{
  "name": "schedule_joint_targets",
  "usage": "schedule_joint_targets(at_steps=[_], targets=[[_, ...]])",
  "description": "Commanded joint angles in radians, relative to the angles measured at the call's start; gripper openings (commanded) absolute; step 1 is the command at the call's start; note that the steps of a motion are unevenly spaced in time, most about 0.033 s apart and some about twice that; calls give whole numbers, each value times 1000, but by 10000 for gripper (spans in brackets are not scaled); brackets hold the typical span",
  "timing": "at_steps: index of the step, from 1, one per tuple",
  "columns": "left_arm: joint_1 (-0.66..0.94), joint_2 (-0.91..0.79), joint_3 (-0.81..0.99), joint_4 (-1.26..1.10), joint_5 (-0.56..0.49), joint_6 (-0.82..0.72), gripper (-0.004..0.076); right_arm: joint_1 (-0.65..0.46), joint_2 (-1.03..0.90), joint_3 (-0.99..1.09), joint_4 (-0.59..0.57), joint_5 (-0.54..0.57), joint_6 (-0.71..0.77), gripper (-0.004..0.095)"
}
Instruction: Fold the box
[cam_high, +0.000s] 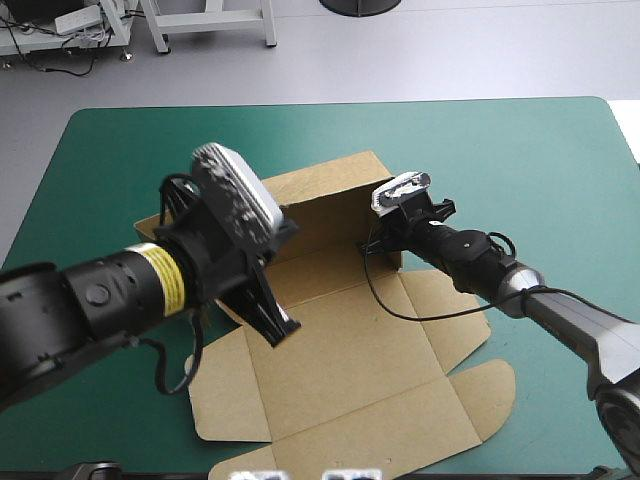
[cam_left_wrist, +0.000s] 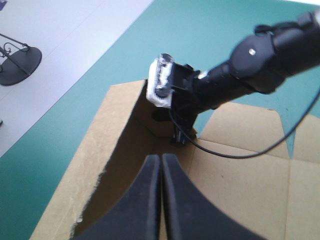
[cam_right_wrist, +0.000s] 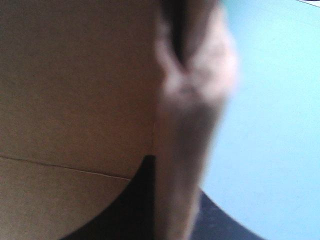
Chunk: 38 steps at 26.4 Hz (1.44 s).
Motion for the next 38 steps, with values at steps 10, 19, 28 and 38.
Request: schedule_joint_targets(at_steps=[10, 19, 28, 38], targets=[[659, -24, -140, -54, 34, 63, -6, 4, -33, -31, -2, 75, 11, -14], [1338, 63, -90, -534, -24, 213, -6, 4, -33, -31, -12, 120, 27, -14], [1555, 220, 207, -696, -159, 303, -6, 4, -36, -31, -201, 185, 265, -14], [1714, 348, 231, -957, -232, 485, -6, -67, -126, -280, -1251, 814, 1317, -14]])
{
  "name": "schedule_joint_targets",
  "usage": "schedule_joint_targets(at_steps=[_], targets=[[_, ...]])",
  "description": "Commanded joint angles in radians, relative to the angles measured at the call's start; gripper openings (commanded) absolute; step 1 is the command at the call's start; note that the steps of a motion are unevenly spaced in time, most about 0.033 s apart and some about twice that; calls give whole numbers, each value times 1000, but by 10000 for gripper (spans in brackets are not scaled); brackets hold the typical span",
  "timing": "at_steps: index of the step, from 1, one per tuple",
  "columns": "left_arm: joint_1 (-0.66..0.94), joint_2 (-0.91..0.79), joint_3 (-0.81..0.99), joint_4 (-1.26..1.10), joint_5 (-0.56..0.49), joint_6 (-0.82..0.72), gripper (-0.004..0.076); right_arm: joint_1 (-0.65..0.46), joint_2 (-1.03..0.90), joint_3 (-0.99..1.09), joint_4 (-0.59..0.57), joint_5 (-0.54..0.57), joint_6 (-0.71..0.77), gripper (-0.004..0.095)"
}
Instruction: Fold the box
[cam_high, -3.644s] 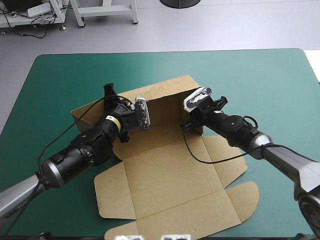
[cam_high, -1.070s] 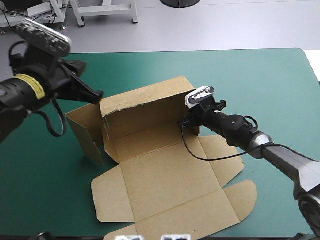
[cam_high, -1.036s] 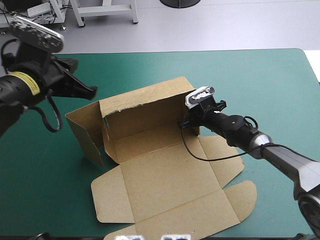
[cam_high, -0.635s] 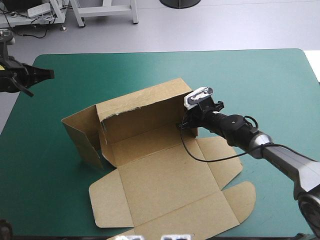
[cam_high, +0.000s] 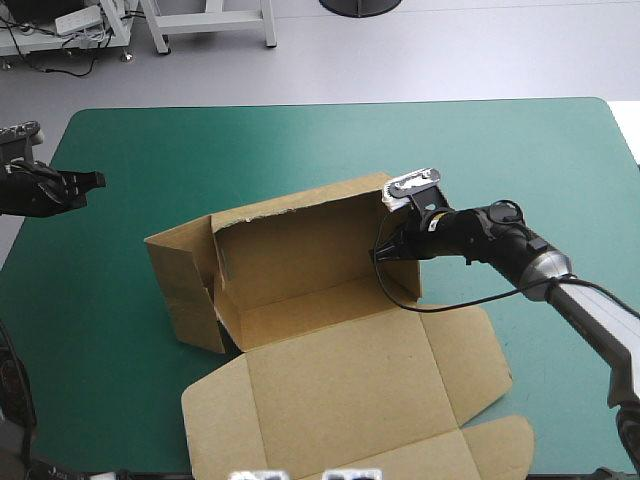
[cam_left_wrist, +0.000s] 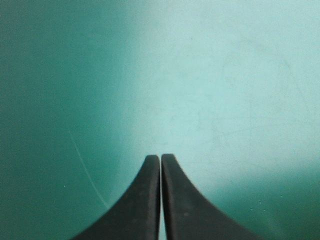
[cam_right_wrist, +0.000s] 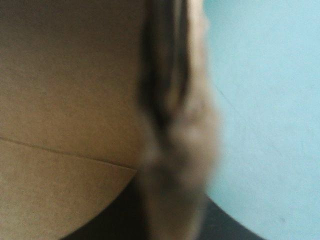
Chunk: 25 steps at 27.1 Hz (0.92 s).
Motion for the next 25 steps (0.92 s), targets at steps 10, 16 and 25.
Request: schedule_joint_targets(at_steps=[10, 16, 25], targets=[[8, 54, -23, -108, -33, 59, -6, -6, 35, -465, -139, 614, 135, -16], [8, 59, -23, -129, -12, 73, -6, -8, 192, -558, -106, 660, 133, -16], [8, 59, -23, -150, 7, 85, -6, -71, 349, -586, -92, 613, 131, -19]])
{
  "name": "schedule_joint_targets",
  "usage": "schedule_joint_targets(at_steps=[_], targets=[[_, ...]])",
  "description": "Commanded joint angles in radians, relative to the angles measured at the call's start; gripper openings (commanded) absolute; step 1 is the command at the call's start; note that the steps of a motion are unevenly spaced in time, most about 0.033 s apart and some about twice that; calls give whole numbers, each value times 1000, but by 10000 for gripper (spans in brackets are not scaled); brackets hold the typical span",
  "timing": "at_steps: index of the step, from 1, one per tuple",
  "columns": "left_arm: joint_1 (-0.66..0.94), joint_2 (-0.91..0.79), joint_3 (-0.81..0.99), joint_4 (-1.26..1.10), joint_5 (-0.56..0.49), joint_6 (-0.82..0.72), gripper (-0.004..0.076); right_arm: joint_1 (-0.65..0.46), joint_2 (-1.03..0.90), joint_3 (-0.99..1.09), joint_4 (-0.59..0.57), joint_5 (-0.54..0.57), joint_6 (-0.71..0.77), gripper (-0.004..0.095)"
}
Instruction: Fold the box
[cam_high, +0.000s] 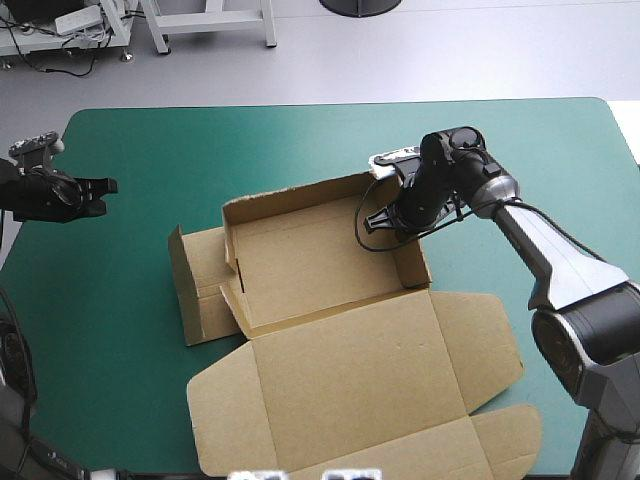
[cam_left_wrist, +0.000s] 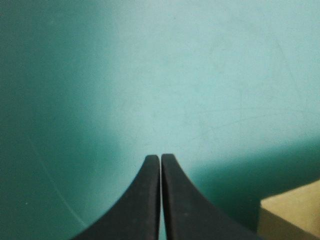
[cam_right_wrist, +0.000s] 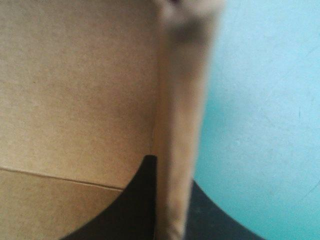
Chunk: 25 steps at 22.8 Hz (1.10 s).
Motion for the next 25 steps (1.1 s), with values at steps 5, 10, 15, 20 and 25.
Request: schedule_joint_targets(at_steps=[5, 10, 15, 20, 25], targets=[[2, -44, -24, -49, -7, 3, -6, -54, -3, -26, -2, -79, -43, -19], [2, -44, -24, -77, -1, 26, -6, -54, -1, -35, -2, -53, -61, 103], [2, -44, -24, -86, 0, 28, -6, -54, -1, -105, -14, 28, -61, 527], [2, -44, -24, -86, 16, 28, -6, -47, -28, -155, -19, 35, -44, 623], [2, -44, -24, -87, 17, 32, -6, -20, -60, -153, -36, 37, -19, 625]])
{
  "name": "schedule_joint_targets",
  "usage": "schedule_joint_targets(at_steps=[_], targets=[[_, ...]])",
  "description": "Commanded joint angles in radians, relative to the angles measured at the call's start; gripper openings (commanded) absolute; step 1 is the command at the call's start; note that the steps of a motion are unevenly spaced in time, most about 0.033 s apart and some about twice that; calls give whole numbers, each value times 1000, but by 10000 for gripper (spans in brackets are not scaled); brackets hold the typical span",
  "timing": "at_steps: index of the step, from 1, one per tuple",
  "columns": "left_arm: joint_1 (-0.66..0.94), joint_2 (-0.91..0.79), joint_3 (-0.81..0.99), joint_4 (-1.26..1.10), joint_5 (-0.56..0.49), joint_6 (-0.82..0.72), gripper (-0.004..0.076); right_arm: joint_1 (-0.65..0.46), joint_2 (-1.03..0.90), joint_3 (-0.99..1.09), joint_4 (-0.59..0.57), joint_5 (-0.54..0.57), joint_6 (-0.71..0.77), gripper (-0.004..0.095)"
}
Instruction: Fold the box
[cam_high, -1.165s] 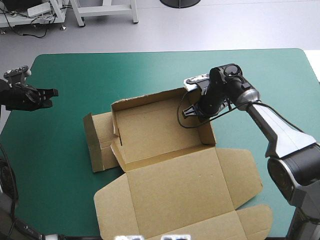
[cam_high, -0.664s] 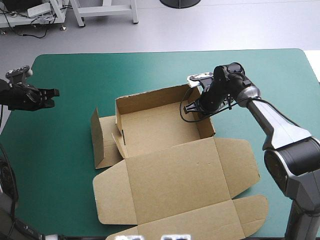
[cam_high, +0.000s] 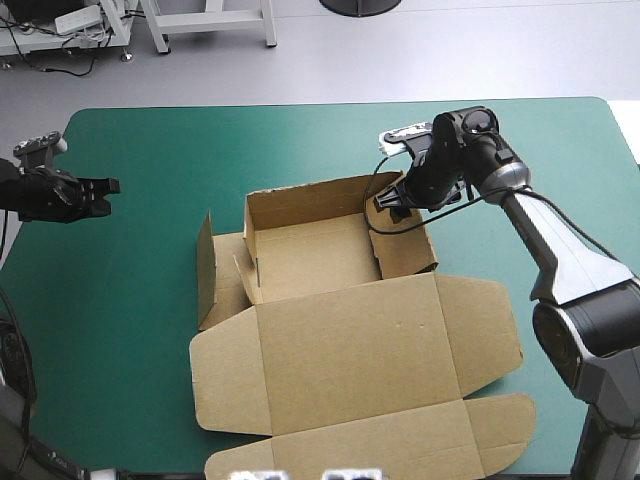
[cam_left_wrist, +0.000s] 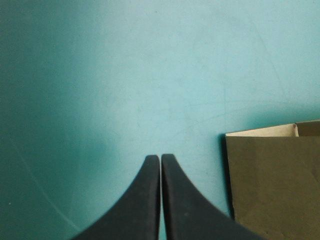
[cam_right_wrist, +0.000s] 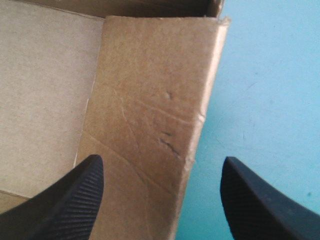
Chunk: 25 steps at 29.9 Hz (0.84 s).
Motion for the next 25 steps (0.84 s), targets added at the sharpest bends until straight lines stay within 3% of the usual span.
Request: schedule_joint_targets(at_steps=[1, 11, 19, 23, 25], targets=[[1, -45, -24, -49, -14, 10, -6, 23, -78, -30, -8, 19, 5, 625], [1, -45, -24, -39, -24, 17, -6, 53, -65, 99, -132, 15, 60, 625], [1, -45, -24, -41, -24, 17, -6, 53, -42, 99, -110, -45, 73, 601], [1, -45, -24, -41, -19, 17, -6, 53, -28, 99, -114, -48, 79, 400], [1, -45, -24, -41, -18, 17, -6, 53, -27, 99, -126, -46, 79, 154]])
